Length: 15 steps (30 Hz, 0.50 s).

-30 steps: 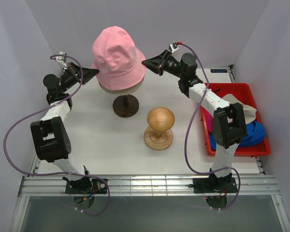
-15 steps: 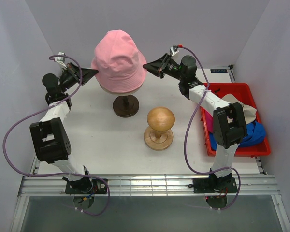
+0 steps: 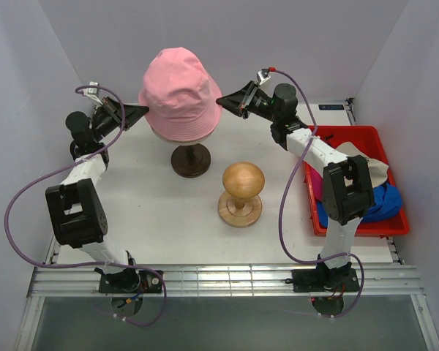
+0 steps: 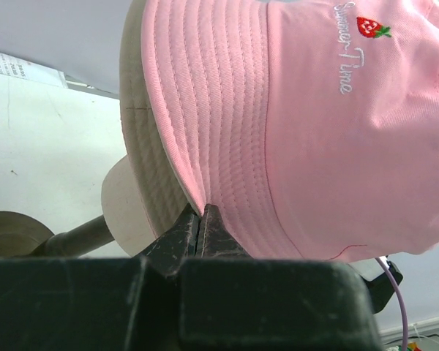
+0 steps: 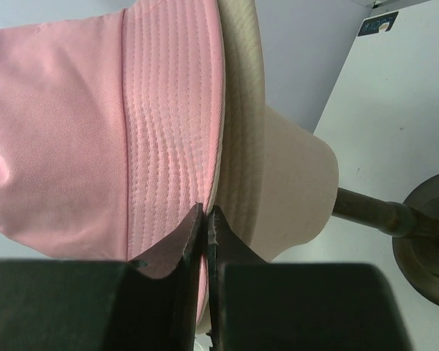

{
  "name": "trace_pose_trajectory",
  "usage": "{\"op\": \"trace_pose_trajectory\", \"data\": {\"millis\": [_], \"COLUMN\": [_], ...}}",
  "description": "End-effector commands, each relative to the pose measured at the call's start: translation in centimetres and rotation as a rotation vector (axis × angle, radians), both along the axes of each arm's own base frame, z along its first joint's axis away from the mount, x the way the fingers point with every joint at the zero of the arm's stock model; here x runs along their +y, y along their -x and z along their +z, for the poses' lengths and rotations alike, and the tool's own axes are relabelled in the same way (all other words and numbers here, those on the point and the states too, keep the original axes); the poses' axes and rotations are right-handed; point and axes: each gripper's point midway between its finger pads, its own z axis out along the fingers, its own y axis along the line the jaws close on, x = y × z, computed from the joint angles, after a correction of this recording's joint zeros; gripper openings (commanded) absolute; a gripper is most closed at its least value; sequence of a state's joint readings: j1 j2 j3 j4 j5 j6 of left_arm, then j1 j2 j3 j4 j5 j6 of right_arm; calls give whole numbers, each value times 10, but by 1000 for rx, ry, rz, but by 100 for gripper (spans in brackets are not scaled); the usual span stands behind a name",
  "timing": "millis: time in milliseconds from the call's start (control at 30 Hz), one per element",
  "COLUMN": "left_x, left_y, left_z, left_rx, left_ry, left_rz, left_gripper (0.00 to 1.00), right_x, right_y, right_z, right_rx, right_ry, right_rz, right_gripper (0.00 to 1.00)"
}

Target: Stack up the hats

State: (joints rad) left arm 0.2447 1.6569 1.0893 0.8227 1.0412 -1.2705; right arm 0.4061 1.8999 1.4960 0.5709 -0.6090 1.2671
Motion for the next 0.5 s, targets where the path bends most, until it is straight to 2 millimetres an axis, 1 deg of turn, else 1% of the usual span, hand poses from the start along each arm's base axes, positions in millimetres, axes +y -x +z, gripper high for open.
{"op": "trace_pose_trajectory", "data": {"millis": [0,67,167,200,267,300,367,433,467], "left_x": [3,3,2,2,1,1,2,4,6], "left_y": [6,6,8,8,9,10,9,8,7], "left_z": [-26,-28,-23,-19,-12,-8,4,13,17], "left_rx": [84,90,81,76,63,57,33,21,13], "left_ry": [-28,-29,-30,-30,-32,-33,-36,-34,-32], "left_rz": [-5,-6,-14,-14,-15,-15,-6,4,15], "left_gripper": [0,0,0,0,1,4,13,21,23], "right_x": [-13,-13,-13,-13,-12,-11,-11,-9,-9], "right_y": [-9,-10,-11,-11,-12,-13,-14,-14,-15], "right_z": [-48,-48,-46,-47,-43,-43,-37,-36,-29], "right_rx": [101,97,91,95,84,85,74,73,55], "right_ry": [122,130,140,143,142,143,139,144,141], "right_rz": [-22,-26,-29,-29,-25,-23,-18,-7,-4], "right_gripper": [8,8,8,8,8,8,8,8,8]}}
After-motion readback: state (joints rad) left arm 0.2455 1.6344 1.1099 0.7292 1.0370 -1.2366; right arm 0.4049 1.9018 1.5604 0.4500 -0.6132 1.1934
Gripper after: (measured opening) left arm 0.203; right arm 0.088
